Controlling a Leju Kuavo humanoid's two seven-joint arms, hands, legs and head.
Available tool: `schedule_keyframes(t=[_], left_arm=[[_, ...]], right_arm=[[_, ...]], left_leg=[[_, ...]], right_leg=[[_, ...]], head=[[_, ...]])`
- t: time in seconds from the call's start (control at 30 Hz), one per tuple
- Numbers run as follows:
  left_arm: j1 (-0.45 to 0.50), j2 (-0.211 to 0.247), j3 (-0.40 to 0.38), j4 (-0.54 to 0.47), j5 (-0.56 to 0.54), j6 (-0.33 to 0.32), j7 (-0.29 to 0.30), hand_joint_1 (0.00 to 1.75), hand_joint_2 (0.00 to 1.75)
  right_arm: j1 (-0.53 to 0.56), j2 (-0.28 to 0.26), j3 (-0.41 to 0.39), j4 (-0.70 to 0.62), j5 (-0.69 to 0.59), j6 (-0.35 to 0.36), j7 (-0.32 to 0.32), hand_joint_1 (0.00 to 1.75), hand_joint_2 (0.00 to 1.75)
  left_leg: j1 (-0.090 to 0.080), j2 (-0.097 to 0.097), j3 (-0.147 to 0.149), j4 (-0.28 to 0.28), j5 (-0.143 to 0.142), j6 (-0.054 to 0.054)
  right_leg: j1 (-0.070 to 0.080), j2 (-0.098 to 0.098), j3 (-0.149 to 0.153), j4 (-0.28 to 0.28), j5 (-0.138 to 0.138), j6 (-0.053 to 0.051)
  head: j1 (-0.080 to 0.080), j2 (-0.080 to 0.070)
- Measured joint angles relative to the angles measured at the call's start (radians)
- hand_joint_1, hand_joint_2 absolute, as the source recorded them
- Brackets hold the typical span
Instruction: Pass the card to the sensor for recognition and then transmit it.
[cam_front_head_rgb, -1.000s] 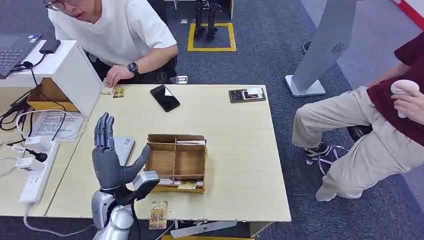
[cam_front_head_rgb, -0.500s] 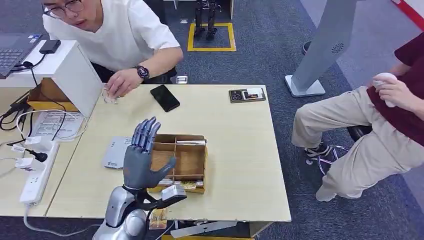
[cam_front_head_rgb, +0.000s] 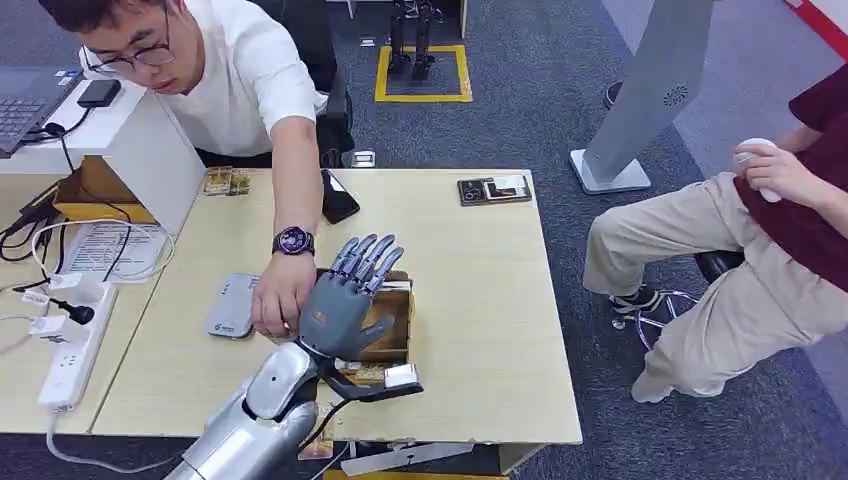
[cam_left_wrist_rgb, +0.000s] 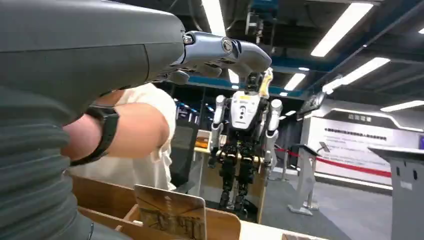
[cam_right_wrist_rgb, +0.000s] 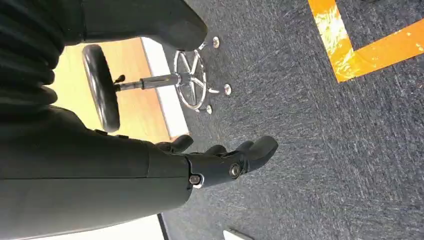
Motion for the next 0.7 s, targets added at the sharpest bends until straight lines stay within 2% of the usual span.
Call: schedule_keyframes(t=[0.3, 0.7], left_arm=[[-0.035, 0.005, -0.04, 0.03, -0.022, -0.011, 0.025, 0.0, 1.75], [-0.045, 0.014, -0.056, 0.036, -0.035, -0.008, 0.051, 0.0, 1.75]], right_arm=[[0.0, -0.003, 0.0, 0.0, 0.002, 0.002, 0.003, 0.0, 1.75], [0.0, -0.004, 0.0, 0.0, 0.001, 0.002, 0.006, 0.0, 1.75]], left_leg=[[0.0, 0.0, 0.0, 0.0, 0.0, 0.0], [0.0, 0.0, 0.0, 0.0, 0.0, 0.0]], right_leg=[[0.0, 0.0, 0.0, 0.0, 0.0, 0.0], [0.0, 0.0, 0.0, 0.0, 0.0, 0.0]], head=[[0.0, 0.0], [0.0, 0.0]])
